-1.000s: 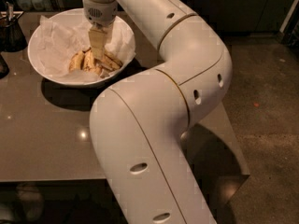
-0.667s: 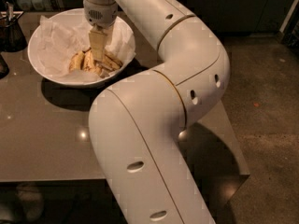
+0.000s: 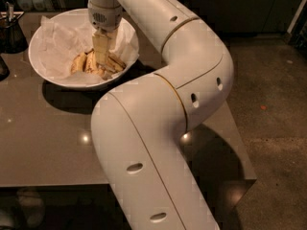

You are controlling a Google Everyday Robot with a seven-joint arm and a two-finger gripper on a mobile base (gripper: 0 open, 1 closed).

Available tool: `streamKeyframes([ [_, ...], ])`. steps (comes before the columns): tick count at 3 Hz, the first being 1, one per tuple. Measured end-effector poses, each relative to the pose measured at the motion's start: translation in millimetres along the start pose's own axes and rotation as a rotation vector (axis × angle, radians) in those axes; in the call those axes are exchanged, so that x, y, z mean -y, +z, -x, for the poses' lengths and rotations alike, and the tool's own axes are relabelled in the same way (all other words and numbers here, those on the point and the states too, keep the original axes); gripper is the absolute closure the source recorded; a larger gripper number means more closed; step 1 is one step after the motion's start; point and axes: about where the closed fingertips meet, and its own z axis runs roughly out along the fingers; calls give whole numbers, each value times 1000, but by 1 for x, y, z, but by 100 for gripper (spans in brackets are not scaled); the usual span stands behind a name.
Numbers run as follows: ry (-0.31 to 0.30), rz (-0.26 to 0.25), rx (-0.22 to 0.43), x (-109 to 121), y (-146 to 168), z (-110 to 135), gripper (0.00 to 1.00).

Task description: Pick banana from white bowl

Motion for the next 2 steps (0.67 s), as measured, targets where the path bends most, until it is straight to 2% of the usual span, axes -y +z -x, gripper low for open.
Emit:
streamKeyframes([
  [2, 54, 31, 16, 9, 10, -14, 46],
])
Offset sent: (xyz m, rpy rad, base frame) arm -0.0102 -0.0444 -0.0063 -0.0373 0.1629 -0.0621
